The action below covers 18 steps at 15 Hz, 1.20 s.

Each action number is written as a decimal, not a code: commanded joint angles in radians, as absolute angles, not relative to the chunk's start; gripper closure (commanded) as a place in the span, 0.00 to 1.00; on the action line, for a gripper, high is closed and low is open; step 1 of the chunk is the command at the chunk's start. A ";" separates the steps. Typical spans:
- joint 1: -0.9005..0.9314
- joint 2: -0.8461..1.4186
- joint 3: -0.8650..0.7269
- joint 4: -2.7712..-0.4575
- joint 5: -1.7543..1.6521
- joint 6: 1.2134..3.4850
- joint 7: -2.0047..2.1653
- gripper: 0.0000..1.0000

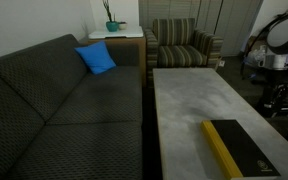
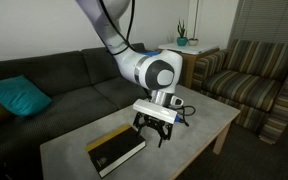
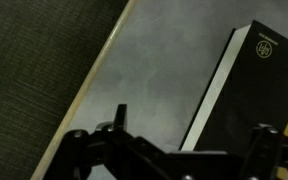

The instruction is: Open the cover of the book on the table

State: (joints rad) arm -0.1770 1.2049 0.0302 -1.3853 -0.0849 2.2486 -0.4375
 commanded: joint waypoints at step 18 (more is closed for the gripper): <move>-0.161 1.478 0.034 -1.083 -0.058 2.215 -0.327 0.00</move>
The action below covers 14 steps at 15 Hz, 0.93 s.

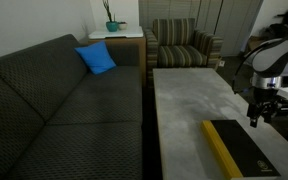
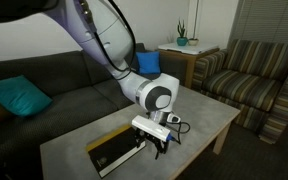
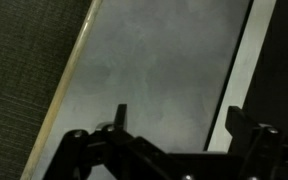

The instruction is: Open the cover of the book on the table

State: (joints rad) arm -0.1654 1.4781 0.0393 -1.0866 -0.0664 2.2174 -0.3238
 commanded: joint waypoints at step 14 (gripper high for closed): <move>-0.155 1.477 0.012 -1.156 -0.072 2.435 -0.314 0.00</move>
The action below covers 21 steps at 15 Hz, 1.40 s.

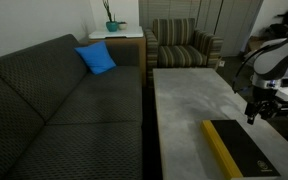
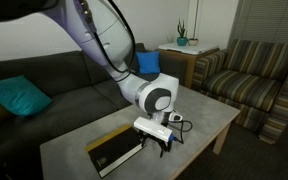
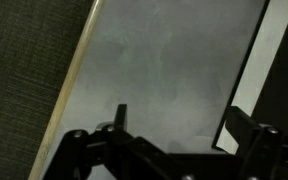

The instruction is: Open the cover of the book on the table

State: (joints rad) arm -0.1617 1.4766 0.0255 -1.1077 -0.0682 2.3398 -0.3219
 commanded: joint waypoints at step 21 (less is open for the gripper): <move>-0.242 1.479 0.130 -1.269 -0.025 2.540 -0.413 0.98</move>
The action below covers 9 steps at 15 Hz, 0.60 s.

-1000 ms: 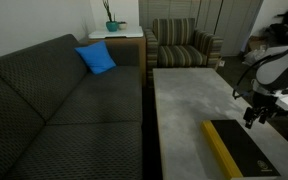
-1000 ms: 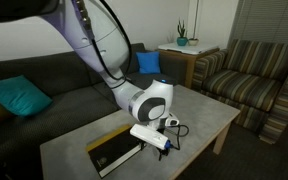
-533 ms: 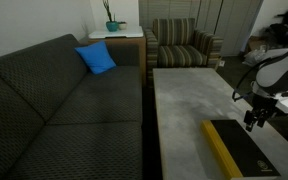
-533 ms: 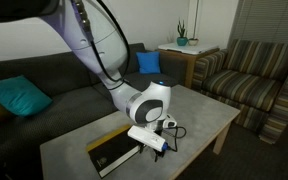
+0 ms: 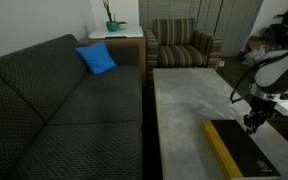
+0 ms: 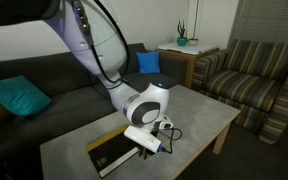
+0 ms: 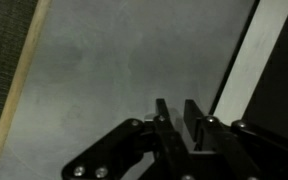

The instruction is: Open the cover of the book on the table

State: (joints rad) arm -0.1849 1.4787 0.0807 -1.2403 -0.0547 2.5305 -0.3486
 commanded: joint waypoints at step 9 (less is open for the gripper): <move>-0.375 1.479 0.207 -1.289 0.261 2.409 -0.738 1.00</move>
